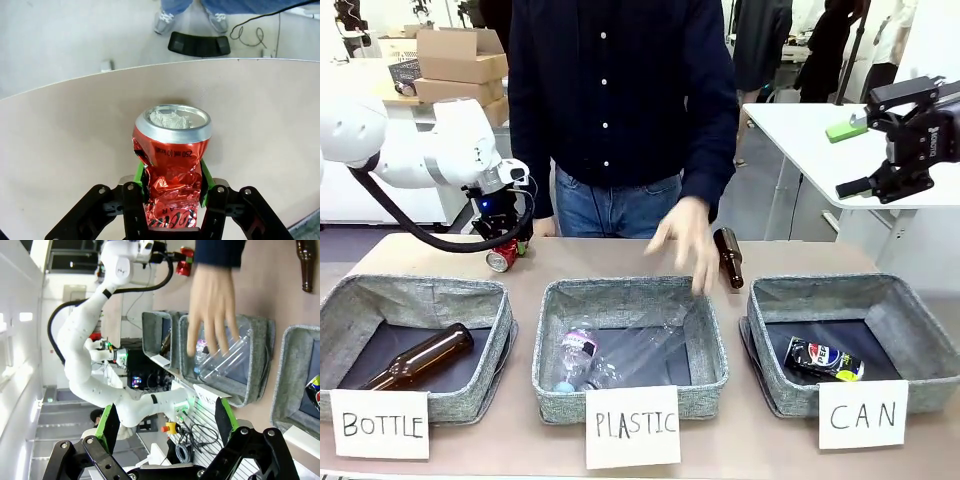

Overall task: Sort the can waste into the basket.
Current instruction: Pick up the can waste from the table and place it in the right Fabric basket.

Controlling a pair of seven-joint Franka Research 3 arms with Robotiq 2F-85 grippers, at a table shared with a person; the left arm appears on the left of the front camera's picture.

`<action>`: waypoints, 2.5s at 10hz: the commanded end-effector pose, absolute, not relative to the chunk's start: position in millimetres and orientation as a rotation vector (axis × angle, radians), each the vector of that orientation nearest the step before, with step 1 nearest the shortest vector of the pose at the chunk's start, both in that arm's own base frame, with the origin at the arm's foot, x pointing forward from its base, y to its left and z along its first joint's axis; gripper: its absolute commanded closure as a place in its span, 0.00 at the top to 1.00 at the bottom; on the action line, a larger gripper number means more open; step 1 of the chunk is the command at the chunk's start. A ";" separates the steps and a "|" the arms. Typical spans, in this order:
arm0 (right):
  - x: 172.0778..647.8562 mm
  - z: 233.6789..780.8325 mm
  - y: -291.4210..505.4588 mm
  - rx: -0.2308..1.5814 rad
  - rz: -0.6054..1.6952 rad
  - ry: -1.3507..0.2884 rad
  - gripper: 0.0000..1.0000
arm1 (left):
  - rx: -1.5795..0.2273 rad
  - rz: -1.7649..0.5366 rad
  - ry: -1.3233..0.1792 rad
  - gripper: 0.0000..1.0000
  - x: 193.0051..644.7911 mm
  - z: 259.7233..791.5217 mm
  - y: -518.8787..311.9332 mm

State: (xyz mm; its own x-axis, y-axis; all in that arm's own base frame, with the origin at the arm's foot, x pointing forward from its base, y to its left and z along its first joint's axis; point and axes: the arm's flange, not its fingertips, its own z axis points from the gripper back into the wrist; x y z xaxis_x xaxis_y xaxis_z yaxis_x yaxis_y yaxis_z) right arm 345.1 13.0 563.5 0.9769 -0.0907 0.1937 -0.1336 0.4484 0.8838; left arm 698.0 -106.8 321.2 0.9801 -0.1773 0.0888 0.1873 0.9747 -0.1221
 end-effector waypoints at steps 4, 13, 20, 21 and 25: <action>345.5 564.3 10.1 1.109 0.049 -0.230 1.00 | -0.381 -0.239 -0.233 0.00 558.3 445.2 -53.4; 345.5 564.3 10.1 1.109 0.049 -0.230 1.00 | -0.621 -0.525 -0.157 0.00 385.7 471.4 -12.2; 255.9 617.3 -143.4 0.540 0.008 -0.507 1.00 | -0.692 -1.184 -0.398 0.43 338.6 535.6 -325.0; 218.9 610.7 -187.1 0.492 -0.145 -0.511 1.00 | -0.635 -1.196 -0.377 0.43 332.5 530.1 -385.5; 132.8 544.1 -199.8 0.634 -0.194 -0.375 1.00 | -0.519 -1.311 -0.477 0.43 332.7 473.2 -573.1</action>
